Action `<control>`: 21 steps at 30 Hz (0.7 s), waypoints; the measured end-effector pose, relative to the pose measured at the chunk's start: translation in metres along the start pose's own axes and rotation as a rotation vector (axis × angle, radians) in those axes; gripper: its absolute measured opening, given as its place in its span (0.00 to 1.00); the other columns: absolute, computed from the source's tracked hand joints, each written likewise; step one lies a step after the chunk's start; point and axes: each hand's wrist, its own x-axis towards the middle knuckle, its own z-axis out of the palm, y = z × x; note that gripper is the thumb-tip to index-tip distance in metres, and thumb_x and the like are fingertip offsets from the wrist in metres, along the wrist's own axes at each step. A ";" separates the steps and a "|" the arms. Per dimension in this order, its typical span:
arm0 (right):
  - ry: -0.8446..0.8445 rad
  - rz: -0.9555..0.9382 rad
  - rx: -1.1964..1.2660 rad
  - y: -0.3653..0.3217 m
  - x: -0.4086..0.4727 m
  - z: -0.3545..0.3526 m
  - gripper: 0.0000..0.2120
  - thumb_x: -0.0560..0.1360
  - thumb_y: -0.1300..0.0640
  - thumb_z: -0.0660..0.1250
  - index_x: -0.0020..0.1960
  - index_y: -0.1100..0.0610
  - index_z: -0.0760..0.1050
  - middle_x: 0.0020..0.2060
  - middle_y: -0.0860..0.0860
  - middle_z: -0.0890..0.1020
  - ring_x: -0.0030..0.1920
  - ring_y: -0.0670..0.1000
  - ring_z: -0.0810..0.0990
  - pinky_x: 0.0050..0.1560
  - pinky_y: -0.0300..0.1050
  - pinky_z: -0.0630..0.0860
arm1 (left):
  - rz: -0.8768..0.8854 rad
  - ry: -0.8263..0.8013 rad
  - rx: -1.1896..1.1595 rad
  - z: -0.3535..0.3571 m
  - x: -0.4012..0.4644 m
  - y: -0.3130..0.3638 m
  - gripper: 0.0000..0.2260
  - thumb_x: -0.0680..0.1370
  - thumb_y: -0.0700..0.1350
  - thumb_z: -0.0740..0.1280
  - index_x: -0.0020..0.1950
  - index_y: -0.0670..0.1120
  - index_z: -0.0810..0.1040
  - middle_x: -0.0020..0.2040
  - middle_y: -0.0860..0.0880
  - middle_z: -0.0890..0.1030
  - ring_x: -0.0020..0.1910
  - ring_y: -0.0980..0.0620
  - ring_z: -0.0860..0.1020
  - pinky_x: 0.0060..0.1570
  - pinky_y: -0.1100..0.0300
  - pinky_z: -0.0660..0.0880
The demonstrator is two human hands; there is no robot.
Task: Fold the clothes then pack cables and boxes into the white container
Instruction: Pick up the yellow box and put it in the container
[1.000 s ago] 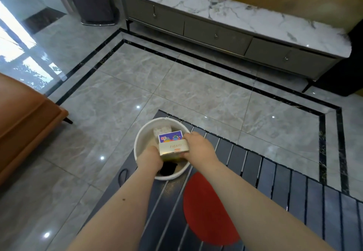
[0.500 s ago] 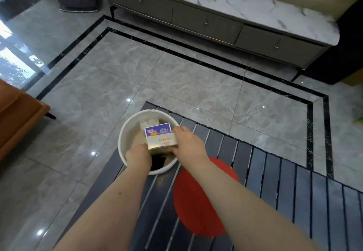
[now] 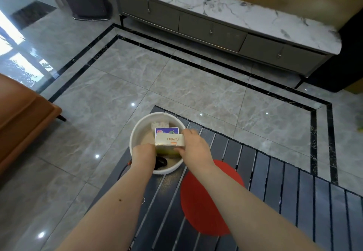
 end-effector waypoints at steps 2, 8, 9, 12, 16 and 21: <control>-0.004 0.011 0.003 -0.002 -0.002 0.002 0.21 0.74 0.53 0.68 0.63 0.58 0.68 0.59 0.55 0.73 0.56 0.57 0.77 0.53 0.48 0.74 | -0.030 0.018 -0.032 -0.007 -0.003 -0.004 0.11 0.77 0.36 0.60 0.55 0.45 0.78 0.51 0.49 0.82 0.50 0.50 0.81 0.40 0.61 0.71; -0.037 0.098 0.076 -0.008 -0.004 0.014 0.22 0.73 0.58 0.69 0.65 0.58 0.67 0.61 0.55 0.73 0.59 0.57 0.76 0.57 0.49 0.75 | -0.044 0.091 -0.159 -0.013 -0.009 -0.013 0.14 0.75 0.40 0.60 0.61 0.46 0.71 0.51 0.48 0.81 0.50 0.46 0.81 0.40 0.58 0.70; -0.040 0.119 0.090 -0.009 -0.006 0.016 0.23 0.73 0.59 0.69 0.66 0.58 0.67 0.61 0.55 0.72 0.59 0.57 0.76 0.57 0.49 0.75 | -0.043 0.099 -0.201 -0.013 -0.010 -0.014 0.15 0.75 0.40 0.61 0.61 0.46 0.69 0.51 0.47 0.81 0.50 0.46 0.81 0.39 0.57 0.69; -0.027 0.148 0.092 -0.012 -0.010 0.023 0.23 0.74 0.61 0.67 0.67 0.57 0.65 0.62 0.55 0.71 0.59 0.57 0.76 0.57 0.51 0.76 | -0.032 0.099 -0.206 -0.014 -0.016 -0.013 0.17 0.74 0.40 0.64 0.62 0.44 0.66 0.52 0.47 0.81 0.51 0.45 0.81 0.39 0.57 0.68; 0.012 0.147 0.070 -0.019 -0.018 0.026 0.21 0.76 0.64 0.61 0.68 0.56 0.64 0.63 0.55 0.68 0.57 0.58 0.77 0.54 0.51 0.76 | -0.029 0.144 -0.270 -0.016 -0.026 -0.010 0.17 0.76 0.40 0.62 0.64 0.44 0.66 0.54 0.46 0.80 0.51 0.45 0.80 0.40 0.56 0.69; 0.084 0.162 0.017 -0.035 -0.038 0.020 0.21 0.75 0.65 0.60 0.67 0.57 0.64 0.66 0.54 0.65 0.56 0.58 0.77 0.51 0.49 0.74 | -0.059 0.126 -0.465 -0.027 -0.049 -0.014 0.14 0.78 0.40 0.60 0.63 0.42 0.66 0.56 0.42 0.78 0.53 0.41 0.79 0.45 0.52 0.73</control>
